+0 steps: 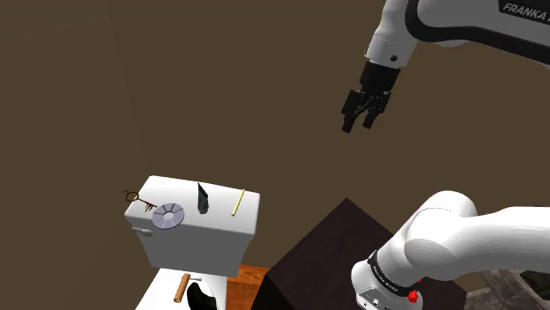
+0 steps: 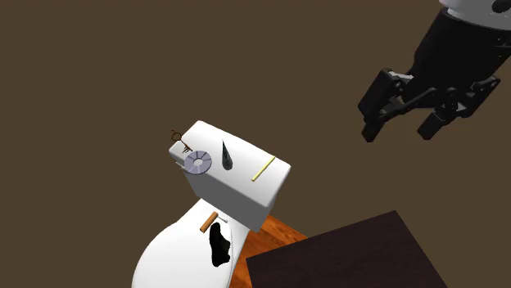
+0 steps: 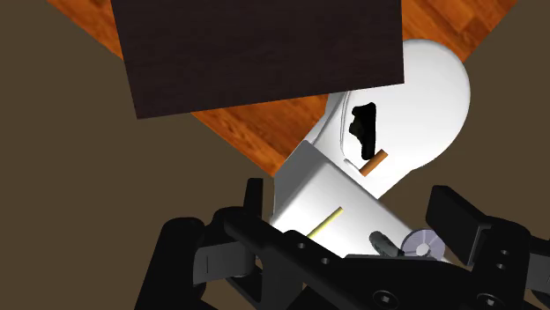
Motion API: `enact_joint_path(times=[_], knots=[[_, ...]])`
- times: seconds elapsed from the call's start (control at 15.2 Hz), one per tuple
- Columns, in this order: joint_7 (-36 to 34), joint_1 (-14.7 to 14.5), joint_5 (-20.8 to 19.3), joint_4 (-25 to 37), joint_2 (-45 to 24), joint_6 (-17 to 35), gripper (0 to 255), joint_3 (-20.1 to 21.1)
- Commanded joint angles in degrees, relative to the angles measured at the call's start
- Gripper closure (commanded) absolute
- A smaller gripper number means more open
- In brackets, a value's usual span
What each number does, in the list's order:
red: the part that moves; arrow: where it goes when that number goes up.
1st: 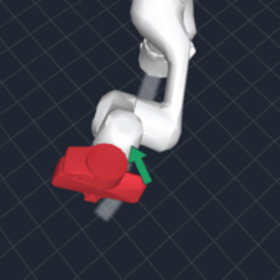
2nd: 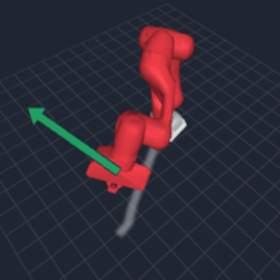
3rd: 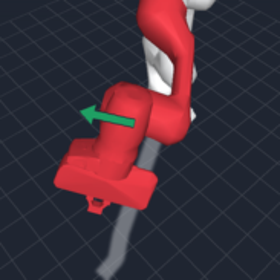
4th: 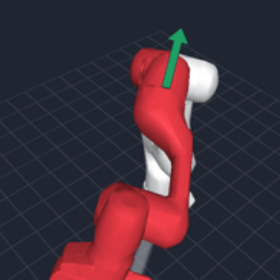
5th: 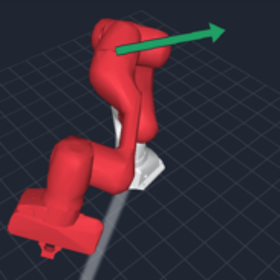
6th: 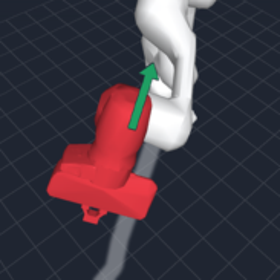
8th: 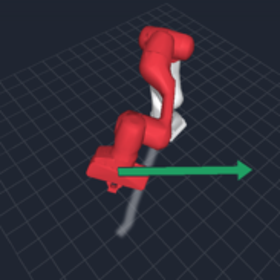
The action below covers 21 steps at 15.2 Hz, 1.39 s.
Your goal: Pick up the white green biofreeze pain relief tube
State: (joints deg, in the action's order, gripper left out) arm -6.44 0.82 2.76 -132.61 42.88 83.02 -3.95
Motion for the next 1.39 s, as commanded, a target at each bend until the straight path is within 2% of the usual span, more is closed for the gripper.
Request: enact_joint_path(times=[0.0,0.66,1.32], knots=[[0.0,0.0,0.0,0.0,0.0,0.0,0,0.0],[-9.3,-1.9,5.2,-6.6,-10.5,18.4,0,7.4],[-18.4,-3.4,7.1,-4.7,-28.6,35.9,0,13.7]])
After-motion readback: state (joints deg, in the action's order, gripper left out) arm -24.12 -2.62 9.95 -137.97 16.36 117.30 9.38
